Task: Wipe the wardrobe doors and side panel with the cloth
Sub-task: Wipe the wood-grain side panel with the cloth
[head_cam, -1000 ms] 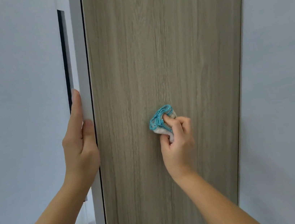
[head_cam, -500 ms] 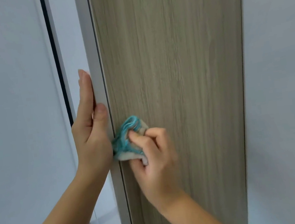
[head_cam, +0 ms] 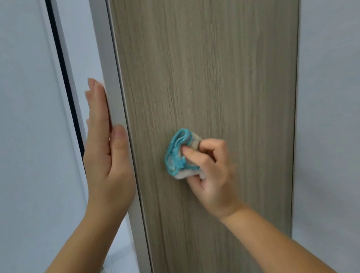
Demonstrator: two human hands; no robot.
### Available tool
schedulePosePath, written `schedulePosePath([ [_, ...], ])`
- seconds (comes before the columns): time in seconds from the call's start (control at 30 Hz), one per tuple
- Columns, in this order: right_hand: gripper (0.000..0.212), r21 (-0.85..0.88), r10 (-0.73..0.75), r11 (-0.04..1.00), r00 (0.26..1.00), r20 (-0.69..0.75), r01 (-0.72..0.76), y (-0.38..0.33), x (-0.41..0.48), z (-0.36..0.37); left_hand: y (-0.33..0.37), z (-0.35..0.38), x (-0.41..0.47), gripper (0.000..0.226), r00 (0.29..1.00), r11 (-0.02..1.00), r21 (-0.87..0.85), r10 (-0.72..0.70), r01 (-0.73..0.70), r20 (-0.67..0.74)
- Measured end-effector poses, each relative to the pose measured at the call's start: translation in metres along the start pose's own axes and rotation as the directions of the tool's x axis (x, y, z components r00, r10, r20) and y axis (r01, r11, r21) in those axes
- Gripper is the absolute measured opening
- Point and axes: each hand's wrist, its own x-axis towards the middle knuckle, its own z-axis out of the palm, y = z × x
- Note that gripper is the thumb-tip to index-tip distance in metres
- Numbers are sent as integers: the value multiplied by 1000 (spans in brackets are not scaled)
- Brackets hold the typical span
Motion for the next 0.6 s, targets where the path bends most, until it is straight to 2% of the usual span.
schedulePosePath([
  [0.17, 23, -54, 132, 989, 990, -53, -135, 57, -3, -13, 3, 2, -1, 55, 1000, 1000, 13, -20, 20, 1],
  [0.27, 29, -78, 327, 939, 938, -112, -336, 104, -6, -28, 4, 2, -2, 55, 1000, 999, 23, -25, 25, -10],
  [0.4, 42, -201, 593, 761, 787, -172, -617, 170, -13, -53, 1, 2, -2, 55, 1000, 999, 39, 2, -1, -16],
  [0.53, 41, -372, 666, 628, 719, -197, -683, 212, -14, -67, 2, 3, -3, 55, 1000, 998, 63, 8, -6, -28],
  [0.6, 38, -435, 728, 515, 645, -234, -739, 229, -10, -75, 3, 3, -2, 55, 999, 998, 63, 10, -8, -31],
])
